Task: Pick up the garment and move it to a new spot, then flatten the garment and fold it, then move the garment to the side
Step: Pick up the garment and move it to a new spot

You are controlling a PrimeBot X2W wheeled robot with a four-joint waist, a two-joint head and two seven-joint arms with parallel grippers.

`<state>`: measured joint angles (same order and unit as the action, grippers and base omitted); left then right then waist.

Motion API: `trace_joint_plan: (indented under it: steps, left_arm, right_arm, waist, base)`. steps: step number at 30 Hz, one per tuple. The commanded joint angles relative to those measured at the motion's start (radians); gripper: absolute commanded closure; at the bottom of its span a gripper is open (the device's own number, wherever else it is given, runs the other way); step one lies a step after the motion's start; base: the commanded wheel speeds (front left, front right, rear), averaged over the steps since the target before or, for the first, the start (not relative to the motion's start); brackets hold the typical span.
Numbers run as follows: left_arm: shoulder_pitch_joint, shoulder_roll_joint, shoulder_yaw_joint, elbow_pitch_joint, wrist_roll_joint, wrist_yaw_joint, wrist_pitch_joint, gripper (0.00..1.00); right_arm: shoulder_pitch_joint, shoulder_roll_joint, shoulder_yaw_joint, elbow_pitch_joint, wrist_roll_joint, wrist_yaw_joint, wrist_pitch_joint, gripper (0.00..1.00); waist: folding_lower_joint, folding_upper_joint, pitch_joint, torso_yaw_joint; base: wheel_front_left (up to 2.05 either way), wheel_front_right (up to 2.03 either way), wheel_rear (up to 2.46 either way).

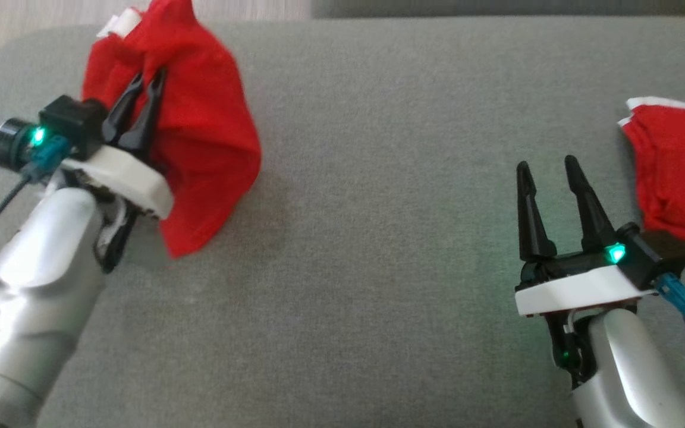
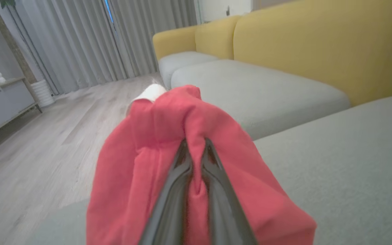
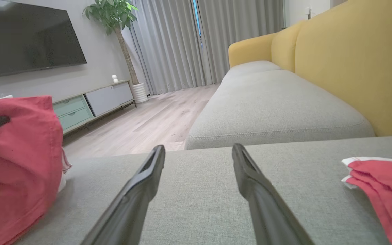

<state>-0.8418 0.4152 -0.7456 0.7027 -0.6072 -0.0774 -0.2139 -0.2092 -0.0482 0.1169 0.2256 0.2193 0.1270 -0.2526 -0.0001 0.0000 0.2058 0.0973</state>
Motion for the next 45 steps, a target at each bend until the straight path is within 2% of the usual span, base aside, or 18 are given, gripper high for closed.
trace_joint_plan:
  steps: [1, 6, 15, 21, 23, 24, 25, 26, 27, 32, 35, 39, 45]
  left_arm:
    - [-0.058, 0.017, 0.046, -0.045, 0.004, 0.018, -0.015, 1.0]
    - [-0.047, -0.045, 0.024, -0.119, 0.025, 0.083, -0.014, 1.0]
    - [-0.073, -0.188, 0.021, -0.166, 0.038, 0.208, -0.022, 1.0]
    - [-0.113, -0.256, 0.008, -0.148, 0.071, 0.251, -0.035, 1.0]
    - [-0.109, -0.277, -0.024, -0.131, 0.092, 0.24, -0.038, 1.0]
    - [-0.102, -0.287, -0.046, -0.119, 0.1, 0.227, -0.038, 0.95]
    - [-0.092, -0.296, -0.069, -0.106, 0.106, 0.21, -0.038, 0.55]
    - [-0.08, -0.304, -0.093, -0.093, 0.11, 0.191, -0.037, 0.12]
    - [-0.067, -0.312, -0.116, -0.079, 0.113, 0.173, -0.036, 0.0]
    - [-0.006, -0.338, -0.189, -0.032, 0.116, 0.111, -0.04, 0.0]
    - [0.01, -0.343, -0.191, -0.026, 0.109, 0.103, -0.043, 0.0]
    - [0.031, -0.335, -0.142, -0.031, 0.094, 0.123, -0.047, 0.0]
    - [0.131, -0.245, 0.043, -0.161, 0.09, 0.186, -0.048, 0.0]
  right_arm:
    - [0.004, -0.002, 0.026, -0.028, 0.008, 0.004, -0.009, 0.0]
    - [0.003, -0.002, 0.026, -0.034, 0.021, 0.004, -0.009, 0.0]
    - [-0.036, -0.002, 0.014, -0.061, 0.043, 0.004, -0.009, 0.0]
    - [-0.047, -0.002, 0.015, -0.075, 0.054, 0.004, -0.009, 0.0]
    - [-0.048, -0.002, 0.015, -0.078, 0.058, 0.004, -0.009, 0.0]
    - [-0.048, -0.002, 0.015, -0.08, 0.059, 0.004, -0.009, 0.0]
    - [-0.048, -0.002, 0.014, -0.081, 0.06, 0.004, -0.009, 0.0]
    - [-0.047, -0.002, 0.013, -0.082, 0.061, 0.004, -0.009, 0.0]
    - [-0.046, -0.002, 0.01, -0.082, 0.061, 0.004, -0.009, 0.0]
    - [-0.039, -0.002, -0.009, -0.079, 0.05, 0.004, -0.009, 0.0]
    - [-0.038, -0.002, -0.013, -0.077, 0.043, 0.004, -0.009, 0.0]
    - [-0.031, -0.002, -0.02, -0.07, 0.03, 0.004, -0.009, 0.0]
    - [-0.01, -0.002, -0.022, -0.062, 0.019, 0.004, -0.009, 0.0]
  waist:
    - [0.0001, 0.0, -0.025, -0.016]
    - [0.0001, 0.0, -0.042, -0.054]
    - [0.0001, 0.0, -0.014, -0.173]
    - [0.0001, 0.0, 0.014, -0.227]
    - [0.0001, 0.0, 0.022, -0.235]
    - [0.0001, 0.0, 0.024, -0.237]
    - [0.0001, 0.0, 0.026, -0.238]
    - [0.0001, 0.0, 0.027, -0.237]
    - [0.0001, 0.0, 0.028, -0.235]
    - [0.0001, 0.0, 0.017, -0.202]
    - [0.0001, 0.0, 0.007, -0.182]
    - [0.0001, 0.0, -0.018, -0.137]
    - [0.0001, 0.0, -0.053, -0.084]
  base:
    - [0.0, 0.0, 0.0]
    - [0.0, 0.0, 0.0]
    - [0.0, 0.0, 0.0]
    - [0.0, 0.0, 0.0]
    - [0.0, 0.0, 0.0]
    - [0.0, 0.0, 0.0]
    - [0.0, 0.0, 0.0]
    - [0.0, 0.0, 0.0]
    - [0.0, 0.0, 0.0]
    - [0.0, 0.0, 0.0]
    - [0.0, 0.0, 0.0]
    - [0.0, 0.0, 0.0]
    - [0.0, 0.0, 0.0]
